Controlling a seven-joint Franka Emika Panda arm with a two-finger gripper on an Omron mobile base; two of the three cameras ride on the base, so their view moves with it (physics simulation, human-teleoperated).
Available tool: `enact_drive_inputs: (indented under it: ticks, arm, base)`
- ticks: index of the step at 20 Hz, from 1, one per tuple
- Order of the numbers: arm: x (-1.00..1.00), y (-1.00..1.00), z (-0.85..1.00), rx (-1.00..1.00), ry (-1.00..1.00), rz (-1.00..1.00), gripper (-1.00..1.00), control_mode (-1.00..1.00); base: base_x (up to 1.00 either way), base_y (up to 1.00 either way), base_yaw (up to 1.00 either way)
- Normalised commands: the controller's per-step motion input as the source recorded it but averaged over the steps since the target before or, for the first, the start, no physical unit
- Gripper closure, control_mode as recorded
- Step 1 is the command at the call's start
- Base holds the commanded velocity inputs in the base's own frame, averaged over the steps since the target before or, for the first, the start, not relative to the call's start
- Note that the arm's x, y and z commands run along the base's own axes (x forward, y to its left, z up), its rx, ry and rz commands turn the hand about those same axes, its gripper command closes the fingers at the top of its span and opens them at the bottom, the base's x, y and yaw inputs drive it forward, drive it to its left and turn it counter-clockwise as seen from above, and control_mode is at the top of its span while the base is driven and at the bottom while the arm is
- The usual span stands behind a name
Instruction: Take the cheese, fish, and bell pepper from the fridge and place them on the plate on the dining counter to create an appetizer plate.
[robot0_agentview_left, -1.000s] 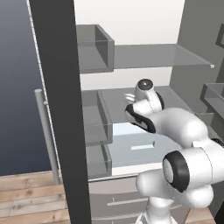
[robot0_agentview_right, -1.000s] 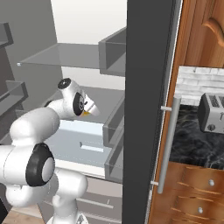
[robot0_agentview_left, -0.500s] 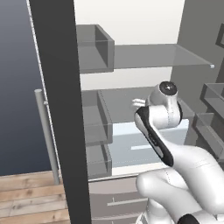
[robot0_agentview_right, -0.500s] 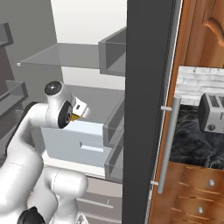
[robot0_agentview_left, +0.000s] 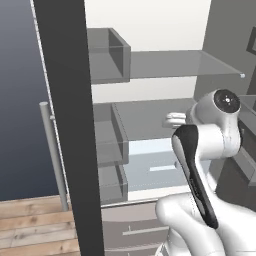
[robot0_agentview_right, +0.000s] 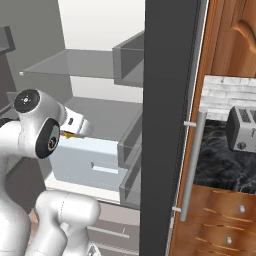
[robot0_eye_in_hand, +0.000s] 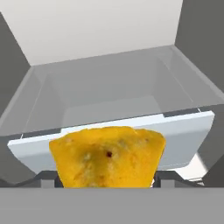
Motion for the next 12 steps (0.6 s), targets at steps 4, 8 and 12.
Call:
enact_drive_inputs:
  ticks: [4, 8, 12]
  arm:
    - [-1.00, 0.00, 0.83, -0.08, 0.00, 0.03, 1.00, -1.00]
    - [-0.95, 0.00, 0.28, -0.02, 0.02, 0.15, 1.00, -1.00]
    - [-0.41, 0.00, -0.11, 0.00, 0.02, 0.13, 1.00, 1.00]
  base:
    - [0.00, 0.00, 0.00]
    - [0.00, 0.00, 0.00]
    - [-0.50, 0.00, 0.11]
